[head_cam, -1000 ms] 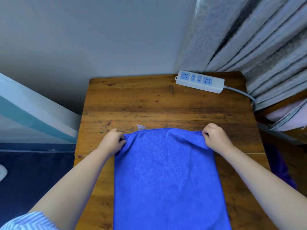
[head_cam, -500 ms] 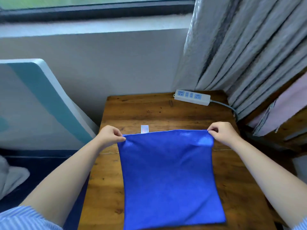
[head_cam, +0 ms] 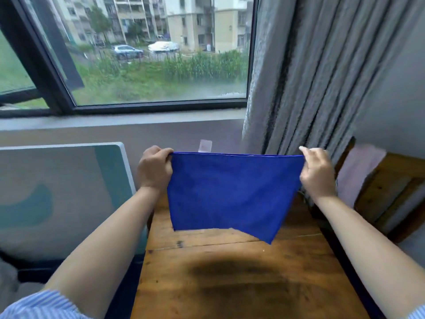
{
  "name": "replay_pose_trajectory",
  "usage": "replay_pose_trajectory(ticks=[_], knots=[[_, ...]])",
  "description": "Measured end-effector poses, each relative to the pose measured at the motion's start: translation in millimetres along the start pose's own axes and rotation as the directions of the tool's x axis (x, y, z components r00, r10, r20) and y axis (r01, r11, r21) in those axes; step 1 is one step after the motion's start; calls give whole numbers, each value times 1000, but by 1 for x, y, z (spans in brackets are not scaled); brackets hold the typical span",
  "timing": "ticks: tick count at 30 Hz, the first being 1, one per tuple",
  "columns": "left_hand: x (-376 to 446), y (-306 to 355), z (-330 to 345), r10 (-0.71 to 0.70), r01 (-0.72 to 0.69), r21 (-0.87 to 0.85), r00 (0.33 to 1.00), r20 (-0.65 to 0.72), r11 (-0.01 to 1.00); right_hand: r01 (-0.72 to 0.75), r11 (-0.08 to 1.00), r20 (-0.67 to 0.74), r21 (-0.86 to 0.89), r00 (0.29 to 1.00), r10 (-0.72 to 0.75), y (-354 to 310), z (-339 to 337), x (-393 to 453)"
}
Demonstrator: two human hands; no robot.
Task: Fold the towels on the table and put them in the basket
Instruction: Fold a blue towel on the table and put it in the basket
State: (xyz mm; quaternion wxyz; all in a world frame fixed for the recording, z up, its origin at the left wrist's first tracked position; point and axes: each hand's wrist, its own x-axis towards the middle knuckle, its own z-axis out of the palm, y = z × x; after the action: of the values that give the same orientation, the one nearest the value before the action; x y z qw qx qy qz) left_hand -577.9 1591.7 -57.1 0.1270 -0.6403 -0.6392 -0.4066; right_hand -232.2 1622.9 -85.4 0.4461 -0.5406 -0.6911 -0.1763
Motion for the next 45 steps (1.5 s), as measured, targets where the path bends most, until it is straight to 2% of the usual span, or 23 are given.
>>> replay_pose_trajectory(ticks=[1,2,5,6,9,10,14,17,19,21,23,25,28,31,33,36,38,41,43,45], knots=[[5,7,-6,-9,8,-42,1000,-27,999,-31,999,-62,-10,998,31,-5,-1,3],[8,10,-9,-47,48,-63,999,12,997,-35,999,-65,-27,997,33,-9,0,3],[11,5,-15,-161,110,173,936,314,979,54,996,98,-73,994,-47,-21,0,-4],[14,3,-18,-172,111,200,932,321,974,39,997,92,-59,995,-33,-23,-4,0],[33,8,-32,-126,114,88,982,142,990,-105,994,-18,31,994,106,-32,-21,28],[38,9,-33,-118,106,91,984,135,990,-117,993,0,19,993,117,-36,-24,35],[36,4,-23,-195,95,280,915,352,955,-35,986,290,-165,953,82,-36,-21,34],[24,3,-8,-238,73,375,878,415,924,-67,943,458,-326,861,220,-36,-16,29],[20,2,0,-269,67,419,853,447,906,-87,927,527,-364,801,282,-37,-10,25],[20,-1,12,-294,60,450,832,471,891,-94,915,551,-391,772,315,-34,2,24],[23,-4,21,-317,75,459,820,477,885,-108,920,549,-377,774,316,-31,16,25],[30,-5,28,-325,99,452,829,455,886,-151,927,498,-343,808,316,-27,30,30],[46,-7,35,-313,145,407,868,384,902,-183,969,297,-167,928,226,-21,50,40],[53,-16,42,-302,185,350,900,314,918,-105,989,148,-104,982,120,-17,69,44],[46,-24,45,-303,201,330,907,292,922,-39,994,159,-100,986,55,-16,73,40],[21,-40,51,-301,178,352,894,333,919,59,997,193,-58,980,-46,-7,78,13],[-7,-50,55,-289,127,374,861,418,919,97,995,261,-29,961,-87,1,79,-20],[-60,-63,61,-272,37,384,767,580,923,113,993,389,14,915,-110,12,78,-82],[-97,-66,63,-284,-8,393,677,679,920,104,994,485,17,869,-99,17,72,-127],[-132,-67,65,-302,-60,401,558,773,914,93,996,578,10,812,-81,20,63,-170]])
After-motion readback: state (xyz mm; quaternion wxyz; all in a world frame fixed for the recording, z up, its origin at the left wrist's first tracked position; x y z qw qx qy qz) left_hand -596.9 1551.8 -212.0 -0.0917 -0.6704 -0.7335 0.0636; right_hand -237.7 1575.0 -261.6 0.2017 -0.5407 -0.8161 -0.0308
